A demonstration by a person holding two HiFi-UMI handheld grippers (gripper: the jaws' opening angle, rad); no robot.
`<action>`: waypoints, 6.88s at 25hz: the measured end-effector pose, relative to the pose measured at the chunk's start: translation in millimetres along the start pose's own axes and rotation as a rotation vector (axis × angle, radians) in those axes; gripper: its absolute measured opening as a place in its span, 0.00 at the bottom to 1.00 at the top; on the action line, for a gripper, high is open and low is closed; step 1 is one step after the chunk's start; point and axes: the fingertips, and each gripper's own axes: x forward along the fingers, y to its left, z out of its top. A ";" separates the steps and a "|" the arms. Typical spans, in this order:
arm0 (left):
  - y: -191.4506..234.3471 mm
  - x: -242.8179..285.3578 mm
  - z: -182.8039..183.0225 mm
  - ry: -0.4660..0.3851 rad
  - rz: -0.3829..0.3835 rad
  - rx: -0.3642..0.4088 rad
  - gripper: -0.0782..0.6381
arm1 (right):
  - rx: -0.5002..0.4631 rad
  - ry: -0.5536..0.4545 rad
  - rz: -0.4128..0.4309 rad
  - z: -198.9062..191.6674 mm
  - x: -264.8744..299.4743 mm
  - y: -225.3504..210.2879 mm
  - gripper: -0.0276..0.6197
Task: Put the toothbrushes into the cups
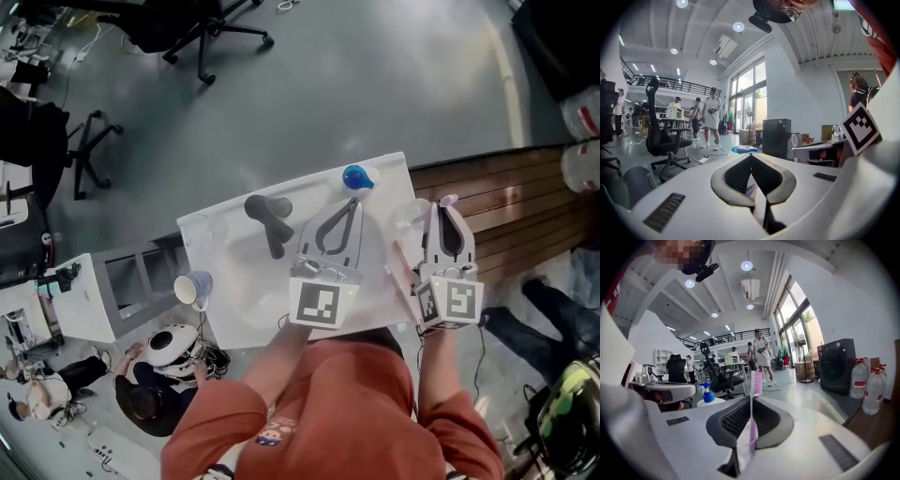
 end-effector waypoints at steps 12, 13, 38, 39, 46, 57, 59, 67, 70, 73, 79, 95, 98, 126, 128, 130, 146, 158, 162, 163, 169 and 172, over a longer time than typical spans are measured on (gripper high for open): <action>-1.5 11.2 -13.6 0.020 -0.008 -0.030 0.13 | -0.033 0.070 0.000 -22.5 9.9 0.8 0.08; -1.9 11.4 -14.2 0.024 -0.008 -0.032 0.13 | -0.038 0.074 0.004 -22.3 10.9 2.0 0.08; -13.9 -33.3 13.9 -0.023 0.033 0.001 0.13 | -0.098 0.032 -0.011 -1.9 -25.4 9.2 0.14; -16.0 -37.3 16.2 -0.029 0.036 0.001 0.13 | -0.099 0.026 -0.010 0.2 -30.1 9.5 0.14; -31.5 -71.1 35.8 -0.068 0.073 0.008 0.13 | -0.110 -0.012 0.005 14.4 -66.8 15.8 0.14; -66.3 -154.0 59.0 -0.111 0.171 0.040 0.13 | -0.124 -0.059 0.067 22.8 -144.2 34.0 0.14; -71.9 -173.1 62.7 -0.120 0.193 0.047 0.13 | -0.132 -0.068 0.080 22.4 -160.1 38.6 0.14; -84.6 -245.2 60.3 -0.125 0.276 0.047 0.13 | -0.162 -0.079 0.136 13.6 -208.1 66.4 0.14; -82.2 -258.9 57.5 -0.117 0.293 0.038 0.13 | -0.168 -0.064 0.153 10.4 -214.1 75.9 0.14; -78.2 -260.7 52.4 -0.112 0.300 0.035 0.13 | -0.174 -0.043 0.159 3.8 -212.6 79.2 0.14; -61.7 -257.3 32.0 -0.103 0.296 0.013 0.13 | -0.184 0.036 0.154 -22.8 -197.2 87.8 0.14; -19.9 -208.5 -48.0 -0.034 0.189 -0.074 0.13 | -0.271 0.371 0.136 -128.2 -135.7 86.3 0.14; -14.0 -203.5 -60.8 -0.019 0.182 -0.101 0.13 | -0.302 0.460 0.138 -153.5 -129.4 86.1 0.14; 7.2 -196.1 -94.0 0.019 0.189 -0.126 0.13 | -0.466 0.796 0.112 -224.4 -112.0 78.0 0.09; 6.5 -198.9 -92.4 0.017 0.196 -0.125 0.13 | -0.466 0.794 0.112 -225.6 -113.0 78.2 0.09; 5.2 -202.1 -89.6 0.017 0.203 -0.125 0.13 | -0.456 0.791 0.112 -225.3 -114.2 78.3 0.09; -16.7 -256.1 -48.1 -0.041 0.305 -0.065 0.13 | -0.377 0.624 0.212 -182.3 -141.6 114.0 0.09; -29.8 -337.4 -15.7 -0.087 0.498 -0.037 0.13 | -0.353 0.396 0.418 -119.4 -172.3 188.1 0.09; -22.4 -364.5 -3.0 -0.100 0.565 -0.042 0.13 | -0.342 0.345 0.476 -100.9 -181.6 213.2 0.09; -19.3 -371.9 0.3 -0.102 0.581 -0.044 0.13 | -0.337 0.336 0.491 -96.7 -183.7 221.5 0.09; 7.5 -411.4 10.4 -0.109 0.666 -0.052 0.13 | -0.334 0.290 0.572 -79.8 -184.6 273.3 0.09; 27.9 -426.7 7.1 -0.100 0.698 -0.058 0.13 | -0.343 0.279 0.602 -78.2 -178.9 300.0 0.09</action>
